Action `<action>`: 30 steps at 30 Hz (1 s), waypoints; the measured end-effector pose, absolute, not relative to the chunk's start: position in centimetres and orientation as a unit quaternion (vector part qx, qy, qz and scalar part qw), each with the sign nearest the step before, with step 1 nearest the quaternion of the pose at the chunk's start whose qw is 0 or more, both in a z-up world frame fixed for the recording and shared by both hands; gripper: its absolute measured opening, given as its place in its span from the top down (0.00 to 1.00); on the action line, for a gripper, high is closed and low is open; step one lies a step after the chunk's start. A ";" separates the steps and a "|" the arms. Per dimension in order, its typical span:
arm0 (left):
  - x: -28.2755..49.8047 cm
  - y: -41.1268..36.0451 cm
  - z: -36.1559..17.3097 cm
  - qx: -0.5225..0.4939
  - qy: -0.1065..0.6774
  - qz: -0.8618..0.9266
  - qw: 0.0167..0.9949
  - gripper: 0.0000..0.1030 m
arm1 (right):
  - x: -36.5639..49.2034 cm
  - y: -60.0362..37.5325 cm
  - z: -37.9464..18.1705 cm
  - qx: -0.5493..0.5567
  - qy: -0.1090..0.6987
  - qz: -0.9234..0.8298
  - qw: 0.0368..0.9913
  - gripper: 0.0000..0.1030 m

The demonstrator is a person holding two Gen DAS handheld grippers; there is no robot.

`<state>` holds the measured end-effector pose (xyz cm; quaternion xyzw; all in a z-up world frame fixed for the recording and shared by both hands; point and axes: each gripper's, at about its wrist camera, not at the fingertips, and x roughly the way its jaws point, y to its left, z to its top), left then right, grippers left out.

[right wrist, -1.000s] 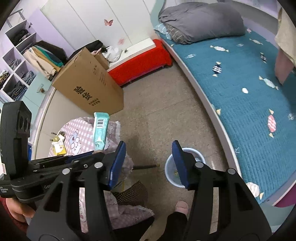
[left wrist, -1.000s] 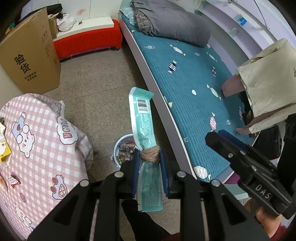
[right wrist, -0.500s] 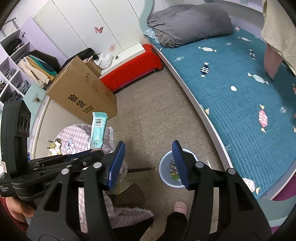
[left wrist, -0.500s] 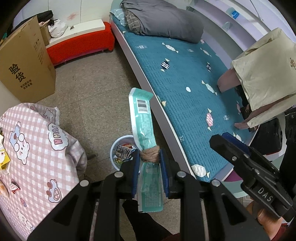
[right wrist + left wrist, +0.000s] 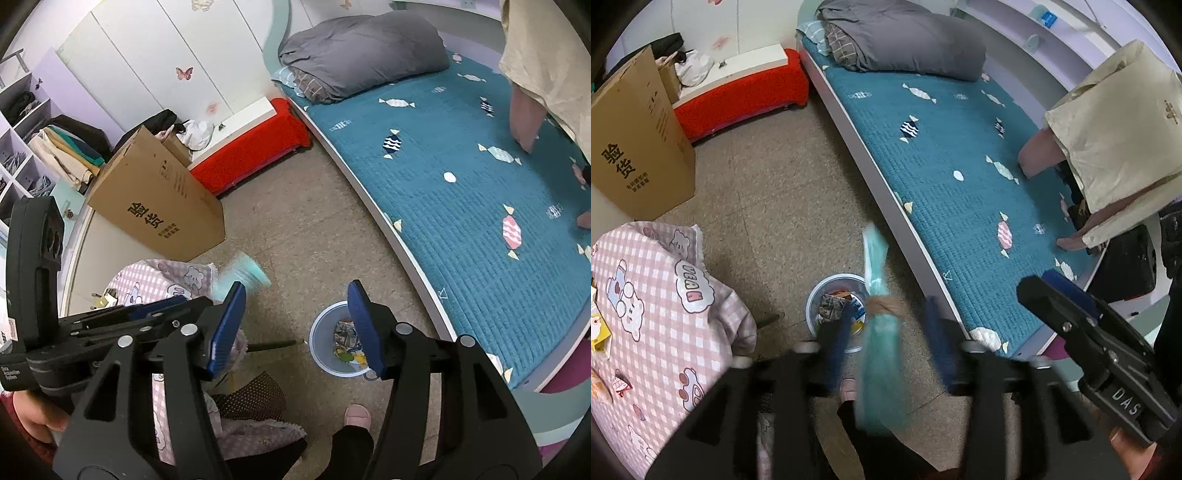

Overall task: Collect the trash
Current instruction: 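Lower the teal wrapper over the basin and open the left gripper, then grasp the orange-white bag with the left gripper while the right grasps the red wrapper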

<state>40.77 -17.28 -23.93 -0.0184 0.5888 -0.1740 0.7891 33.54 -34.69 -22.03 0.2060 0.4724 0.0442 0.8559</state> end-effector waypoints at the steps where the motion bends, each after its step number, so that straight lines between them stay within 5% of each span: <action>1: 40.8 -17.2 -23.9 -0.019 0.585 -0.169 0.793 0.40 | 33.5 -34.8 -22.1 0.206 0.473 0.042 0.855 0.45; 15: 39.0 -10.3 -24.5 -0.057 0.587 -0.120 0.799 0.38 | 34.4 -29.7 -23.0 0.185 0.494 0.077 0.846 0.45; 30: 33.6 14.7 -24.6 -0.128 0.564 0.030 0.815 0.38 | 34.4 -5.4 -24.6 0.109 0.530 0.196 0.818 0.45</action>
